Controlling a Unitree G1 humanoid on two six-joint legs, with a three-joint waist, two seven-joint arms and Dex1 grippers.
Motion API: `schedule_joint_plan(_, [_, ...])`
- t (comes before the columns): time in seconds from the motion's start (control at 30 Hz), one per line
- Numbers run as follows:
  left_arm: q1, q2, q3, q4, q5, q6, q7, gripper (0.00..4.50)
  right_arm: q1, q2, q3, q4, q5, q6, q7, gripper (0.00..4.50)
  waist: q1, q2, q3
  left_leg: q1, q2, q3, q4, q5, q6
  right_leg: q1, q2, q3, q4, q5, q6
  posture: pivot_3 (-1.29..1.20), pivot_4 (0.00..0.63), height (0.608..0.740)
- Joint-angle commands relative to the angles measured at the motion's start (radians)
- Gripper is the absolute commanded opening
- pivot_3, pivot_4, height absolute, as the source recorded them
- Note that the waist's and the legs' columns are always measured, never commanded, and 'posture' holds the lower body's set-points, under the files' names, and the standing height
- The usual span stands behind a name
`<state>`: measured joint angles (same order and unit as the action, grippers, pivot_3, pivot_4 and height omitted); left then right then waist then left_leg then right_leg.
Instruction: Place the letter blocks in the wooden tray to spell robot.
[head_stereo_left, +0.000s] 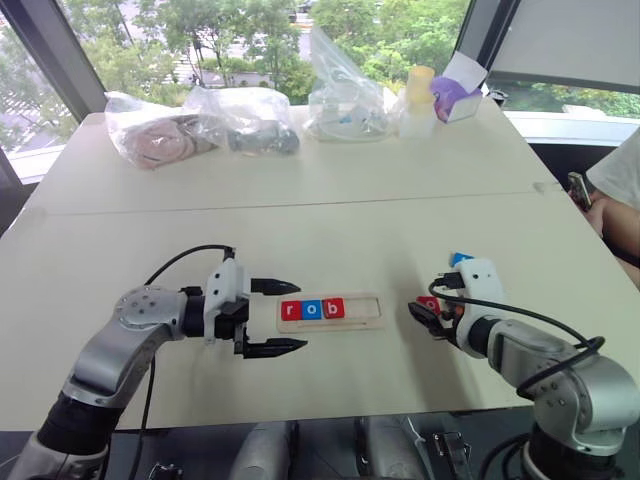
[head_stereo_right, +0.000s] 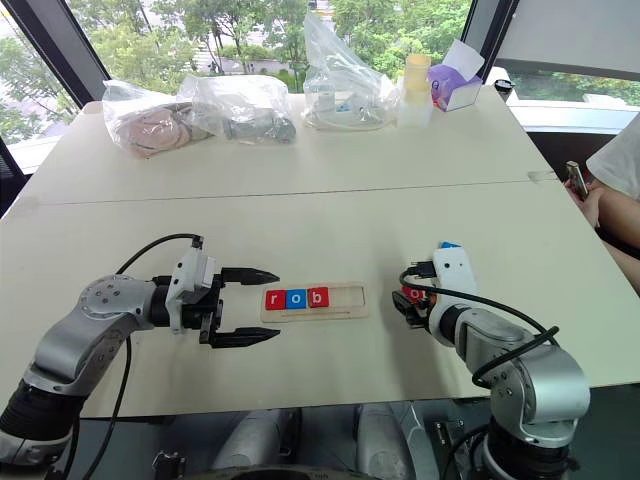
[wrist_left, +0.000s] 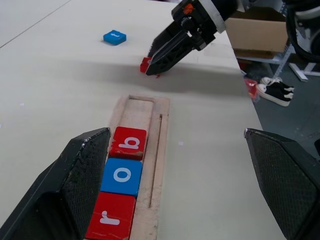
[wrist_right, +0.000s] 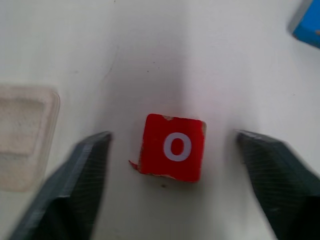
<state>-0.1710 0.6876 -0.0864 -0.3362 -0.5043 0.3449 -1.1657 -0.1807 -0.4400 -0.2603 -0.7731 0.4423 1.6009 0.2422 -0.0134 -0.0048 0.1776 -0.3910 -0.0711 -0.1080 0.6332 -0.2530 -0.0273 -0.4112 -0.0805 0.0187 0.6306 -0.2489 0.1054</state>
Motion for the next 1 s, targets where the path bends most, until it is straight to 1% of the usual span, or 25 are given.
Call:
schedule_joint_plan(0.03, [-0.009,0.007,0.011,-0.028,-0.014,-0.009,-0.009,4.50,-0.022,-0.266,0.034,0.031,0.072,-0.165,0.242,4.42,0.000,0.001,0.001,0.000,-0.001,0.001,0.000,0.000,0.000,0.000,-0.001,0.000,-0.001,0.000,0.000,0.00,0.150,0.740])
schedule_joint_plan(0.07, [-0.013,0.005,0.009,-0.025,-0.012,-0.010,-0.010,4.50,-0.012,-0.343,0.050,0.065,0.064,-0.260,0.312,4.42,0.001,0.000,0.001,0.000,0.000,0.000,0.000,0.000,0.000,0.001,0.000,-0.001,-0.002,0.000,0.000,0.00,0.150,0.740])
schedule_joint_plan(0.13, [-0.021,0.001,0.006,-0.017,-0.010,-0.011,-0.010,4.50,0.015,-0.446,0.071,0.152,0.039,-0.470,0.457,4.42,0.000,-0.001,0.001,0.000,0.000,0.000,0.000,0.000,0.001,0.002,0.000,-0.002,-0.002,-0.001,0.001,0.00,0.150,0.740])
schedule_joint_plan(0.2, [-0.031,-0.004,0.002,-0.011,-0.007,-0.011,-0.010,4.50,0.052,-0.518,0.083,0.281,0.012,-0.731,0.655,4.42,0.001,-0.001,0.001,0.000,0.000,0.000,0.000,0.000,0.001,0.002,0.000,-0.003,-0.002,-0.001,0.001,0.00,0.150,0.740])
schedule_joint_plan(0.27, [-0.038,-0.006,0.000,-0.007,-0.008,-0.011,-0.011,4.50,0.062,-0.571,0.125,0.425,-0.033,-0.934,0.795,4.42,0.001,-0.001,0.001,0.000,0.000,0.001,0.000,-0.001,0.001,0.003,0.000,-0.003,-0.002,-0.001,0.002,0.00,0.150,0.740])
schedule_joint_plan(0.37, [-0.045,-0.009,0.003,-0.006,-0.011,-0.006,-0.006,4.50,0.027,-0.591,0.191,0.595,-0.091,-1.129,0.906,4.42,-0.001,-0.001,0.001,0.000,0.000,0.001,0.001,-0.001,0.001,0.003,-0.001,-0.002,-0.002,-0.001,0.002,0.00,0.150,0.740])
schedule_joint_plan(0.5, [-0.032,-0.008,0.016,-0.027,-0.020,0.007,0.011,4.50,-0.033,-0.584,0.277,0.765,-0.192,-1.353,0.991,4.42,-0.003,-0.001,0.001,0.001,0.000,0.001,0.001,-0.001,0.001,0.003,0.000,-0.001,-0.001,-0.001,0.002,0.00,0.150,0.740])
schedule_joint_plan(0.67, [0.004,0.009,0.026,-0.057,-0.026,0.015,0.018,4.50,-0.083,-0.543,0.323,0.865,-0.220,-1.453,1.039,4.42,0.001,-0.001,0.002,0.001,0.000,0.001,0.001,-0.001,0.001,0.002,-0.001,-0.001,-0.001,-0.001,0.002,0.00,0.150,0.740])
schedule_joint_plan(0.8, [0.028,0.025,0.034,-0.078,-0.033,0.023,0.020,4.50,-0.118,-0.506,0.338,0.914,-0.234,-1.477,1.047,4.42,0.003,-0.001,0.002,0.001,0.000,0.001,0.001,-0.001,0.001,0.002,-0.001,-0.001,-0.001,-0.001,0.002,0.00,0.150,0.740])
schedule_joint_plan(1.0, [0.029,0.032,0.039,-0.083,-0.038,0.024,0.026,4.50,-0.128,-0.483,0.352,0.938,-0.252,-1.499,1.049,4.42,0.003,-0.001,0.002,0.001,0.000,0.001,0.001,-0.001,0.001,0.002,-0.001,0.000,-0.001,-0.001,0.001,0.00,0.150,0.740])
